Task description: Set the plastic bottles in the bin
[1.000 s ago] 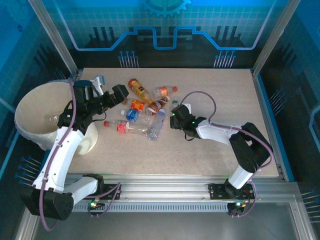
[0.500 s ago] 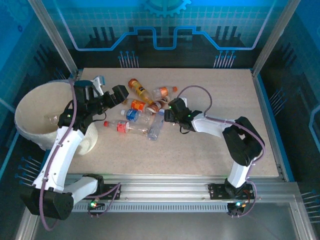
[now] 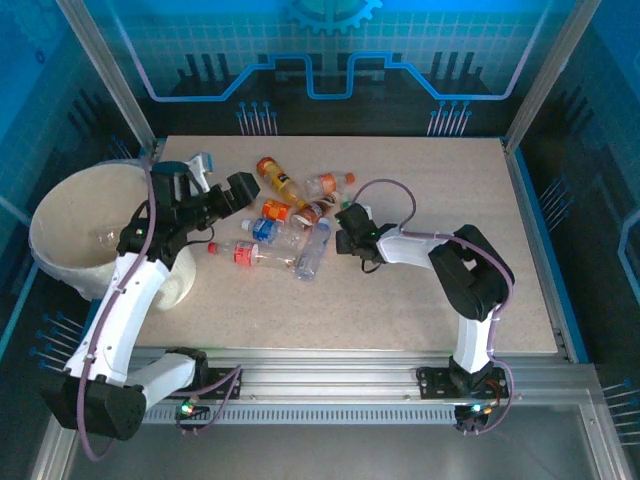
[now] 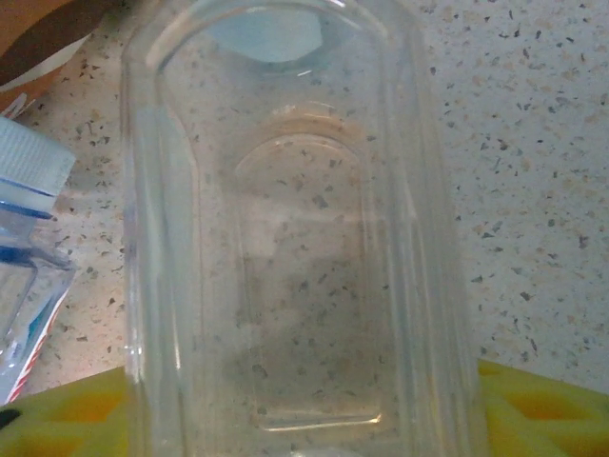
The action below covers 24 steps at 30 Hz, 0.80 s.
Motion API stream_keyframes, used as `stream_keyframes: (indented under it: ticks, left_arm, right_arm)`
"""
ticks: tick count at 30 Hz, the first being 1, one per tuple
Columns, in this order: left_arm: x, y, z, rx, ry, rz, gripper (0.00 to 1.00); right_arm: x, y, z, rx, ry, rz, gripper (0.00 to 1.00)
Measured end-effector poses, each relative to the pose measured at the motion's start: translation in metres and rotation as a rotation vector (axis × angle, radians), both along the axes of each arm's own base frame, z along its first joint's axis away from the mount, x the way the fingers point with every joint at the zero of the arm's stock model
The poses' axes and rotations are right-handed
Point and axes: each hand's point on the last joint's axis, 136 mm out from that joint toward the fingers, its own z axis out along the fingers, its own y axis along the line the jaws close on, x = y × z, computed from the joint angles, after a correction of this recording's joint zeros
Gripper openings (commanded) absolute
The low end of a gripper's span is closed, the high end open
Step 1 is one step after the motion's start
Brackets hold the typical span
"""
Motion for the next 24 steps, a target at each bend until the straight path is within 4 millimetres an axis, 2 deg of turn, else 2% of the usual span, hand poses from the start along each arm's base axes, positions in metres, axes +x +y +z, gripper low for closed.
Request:
stream_keyframes:
  ticks: [5, 8, 16, 24]
  left_arm:
    - [-0.002, -0.014, 0.001, -0.001, -0.005, -0.040, 0.99]
    - [-0.002, -0.024, -0.003, 0.002, 0.000, -0.071, 0.99]
    - [0.002, -0.059, -0.019, 0.023, 0.024, -0.165, 0.99]
    - [0.008, -0.111, -0.030, 0.018, 0.006, -0.287, 0.99]
  right_arm:
    - [-0.009, -0.006, 0.008, 0.000, -0.015, 0.021, 0.52]
    - [-0.018, -0.012, 0.023, 0.018, -0.046, 0.036, 0.48]
    - [-0.035, -0.011, 0.096, 0.157, -0.208, 0.109, 0.44]
    - [-0.057, 0.006, 0.147, 0.306, -0.282, 0.250, 0.43]
